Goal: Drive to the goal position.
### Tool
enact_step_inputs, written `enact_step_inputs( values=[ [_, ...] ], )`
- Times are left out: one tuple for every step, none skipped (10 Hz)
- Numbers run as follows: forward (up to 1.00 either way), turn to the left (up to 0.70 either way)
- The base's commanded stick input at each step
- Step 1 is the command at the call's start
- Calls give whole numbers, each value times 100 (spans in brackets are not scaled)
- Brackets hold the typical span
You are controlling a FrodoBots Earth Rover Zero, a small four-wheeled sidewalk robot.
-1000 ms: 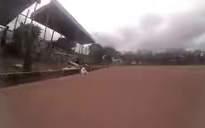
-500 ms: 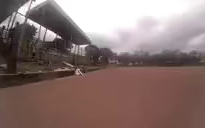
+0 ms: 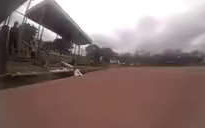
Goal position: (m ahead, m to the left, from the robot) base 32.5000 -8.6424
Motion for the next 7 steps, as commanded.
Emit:
enact_step_inputs(
  values=[
    [100,0],
    [100,0],
    [100,0],
    [100,0],
    [100,-27],
    [100,-27],
    [100,-27]
  ],
)
